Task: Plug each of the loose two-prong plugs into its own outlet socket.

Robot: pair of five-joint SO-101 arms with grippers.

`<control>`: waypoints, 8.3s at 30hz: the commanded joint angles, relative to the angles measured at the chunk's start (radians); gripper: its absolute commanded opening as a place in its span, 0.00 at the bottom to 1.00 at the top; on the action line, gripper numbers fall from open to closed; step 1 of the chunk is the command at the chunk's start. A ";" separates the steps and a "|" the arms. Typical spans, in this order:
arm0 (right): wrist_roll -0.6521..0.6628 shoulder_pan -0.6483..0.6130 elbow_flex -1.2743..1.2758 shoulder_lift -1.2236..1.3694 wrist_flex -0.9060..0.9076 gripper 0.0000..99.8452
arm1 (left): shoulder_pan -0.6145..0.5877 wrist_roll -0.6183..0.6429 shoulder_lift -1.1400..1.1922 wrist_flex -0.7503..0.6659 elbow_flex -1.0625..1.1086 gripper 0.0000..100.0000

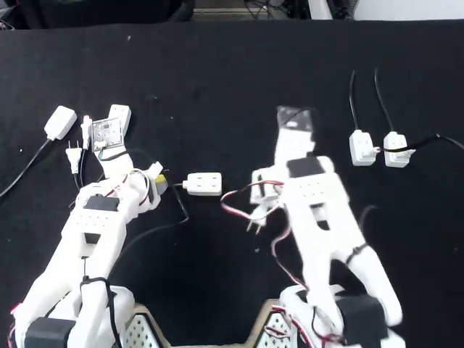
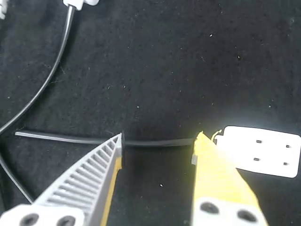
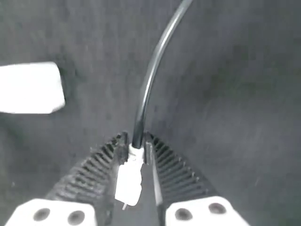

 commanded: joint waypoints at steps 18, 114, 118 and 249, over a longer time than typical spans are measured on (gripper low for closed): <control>0.135 0.049 -0.044 0.223 -0.157 0.27 | -0.015 0.011 -0.037 -0.015 -0.007 0.25; 0.413 -0.166 -0.173 0.435 0.103 0.18 | -0.016 0.009 -0.038 -0.014 -0.007 0.25; 0.408 -0.198 -0.177 0.443 0.100 0.17 | -0.016 0.009 -0.038 -0.014 -0.007 0.25; 1.557 -0.324 0.334 -0.214 -0.149 0.23 | -0.157 0.014 -0.038 -0.006 -0.038 0.25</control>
